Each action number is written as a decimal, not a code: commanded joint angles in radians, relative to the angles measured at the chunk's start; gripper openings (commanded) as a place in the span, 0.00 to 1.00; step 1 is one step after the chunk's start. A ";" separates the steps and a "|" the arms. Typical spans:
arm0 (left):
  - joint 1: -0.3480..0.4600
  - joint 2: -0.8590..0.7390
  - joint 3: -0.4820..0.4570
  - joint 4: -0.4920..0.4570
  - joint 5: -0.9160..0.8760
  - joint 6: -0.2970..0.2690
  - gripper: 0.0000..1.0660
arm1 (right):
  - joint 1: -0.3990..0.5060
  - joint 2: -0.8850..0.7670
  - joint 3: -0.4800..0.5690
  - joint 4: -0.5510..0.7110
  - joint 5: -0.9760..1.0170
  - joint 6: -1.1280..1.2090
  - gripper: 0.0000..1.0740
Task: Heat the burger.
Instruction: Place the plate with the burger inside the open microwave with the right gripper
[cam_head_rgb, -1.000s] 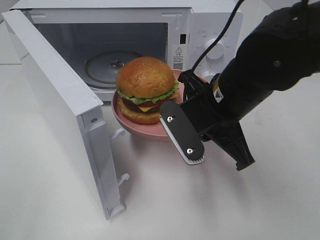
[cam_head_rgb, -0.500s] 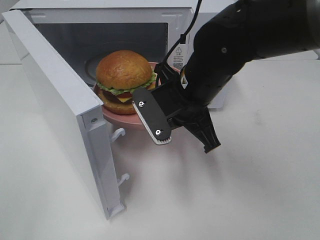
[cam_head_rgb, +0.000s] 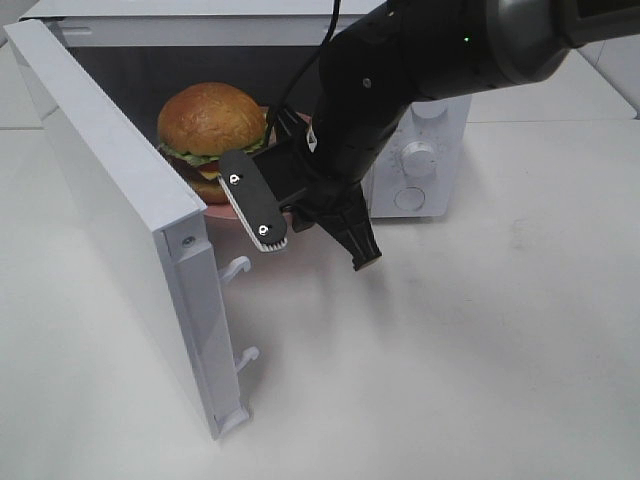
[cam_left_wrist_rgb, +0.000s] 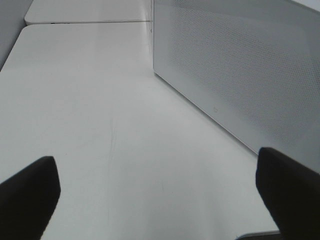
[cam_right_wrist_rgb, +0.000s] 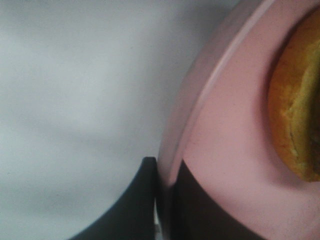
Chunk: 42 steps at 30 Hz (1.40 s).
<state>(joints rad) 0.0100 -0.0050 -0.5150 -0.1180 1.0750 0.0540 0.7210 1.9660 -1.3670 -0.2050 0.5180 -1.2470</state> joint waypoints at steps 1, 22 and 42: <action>-0.005 -0.017 -0.001 -0.009 -0.009 -0.001 0.94 | -0.011 0.008 -0.055 -0.026 -0.017 0.037 0.00; -0.005 -0.017 -0.001 -0.009 -0.009 -0.001 0.94 | -0.023 0.204 -0.340 -0.076 0.029 0.145 0.00; -0.005 -0.017 -0.001 -0.009 -0.009 -0.001 0.94 | -0.046 0.380 -0.591 -0.077 0.032 0.161 0.00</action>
<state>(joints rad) 0.0100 -0.0050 -0.5150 -0.1180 1.0750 0.0540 0.6750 2.3570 -1.9370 -0.2650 0.5990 -1.0940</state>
